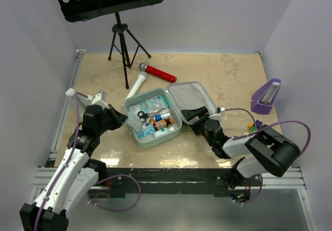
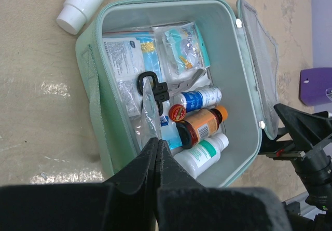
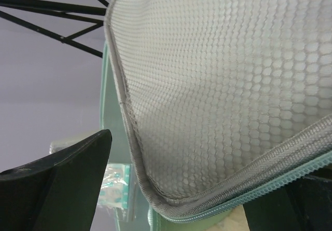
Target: Organize the medicine kit
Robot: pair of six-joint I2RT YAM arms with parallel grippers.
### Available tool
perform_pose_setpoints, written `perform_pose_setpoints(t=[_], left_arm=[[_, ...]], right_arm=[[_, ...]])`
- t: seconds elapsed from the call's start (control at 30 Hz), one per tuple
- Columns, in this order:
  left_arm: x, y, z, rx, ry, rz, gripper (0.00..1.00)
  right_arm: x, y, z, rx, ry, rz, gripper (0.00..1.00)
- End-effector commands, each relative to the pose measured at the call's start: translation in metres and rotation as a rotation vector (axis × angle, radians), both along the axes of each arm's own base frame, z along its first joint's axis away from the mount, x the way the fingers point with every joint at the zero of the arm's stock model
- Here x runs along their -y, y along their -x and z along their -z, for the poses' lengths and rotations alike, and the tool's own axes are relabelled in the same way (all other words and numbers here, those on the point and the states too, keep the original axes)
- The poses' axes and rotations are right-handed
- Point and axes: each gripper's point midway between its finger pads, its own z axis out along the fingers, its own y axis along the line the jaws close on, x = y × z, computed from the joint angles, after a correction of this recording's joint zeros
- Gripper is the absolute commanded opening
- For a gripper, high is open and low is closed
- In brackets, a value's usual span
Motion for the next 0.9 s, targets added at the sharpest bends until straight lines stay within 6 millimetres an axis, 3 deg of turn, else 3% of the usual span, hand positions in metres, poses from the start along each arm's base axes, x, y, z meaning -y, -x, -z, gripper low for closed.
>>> perform_pose_setpoints(t=[0.0,0.13,0.37,0.53,0.73,0.87], left_arm=[[0.0,0.002,-0.005,0.021,-0.018,0.019,0.0],[0.002,0.003,-0.006,0.019,-0.017,0.029,0.0],[0.003,0.001,-0.006,0.024,-0.011,0.035,0.0],[0.009,-0.002,-0.022,0.055,0.025,0.049,0.0],[0.019,-0.013,-0.067,0.142,0.115,0.051,0.0],[0.025,-0.024,-0.105,0.221,0.176,0.049,0.0]], right_arm=[[-0.007,-0.022,-0.061,0.206,-0.088,0.006,0.98],[-0.003,-0.031,-0.11,0.381,-0.001,0.019,0.98],[-0.009,-0.04,-0.169,0.576,0.289,-0.036,0.98],[-0.026,-0.043,-0.174,0.614,0.404,-0.132,0.98],[-0.033,-0.047,-0.161,0.598,0.49,-0.192,0.98],[-0.034,-0.045,-0.164,0.613,0.52,-0.215,0.98]])
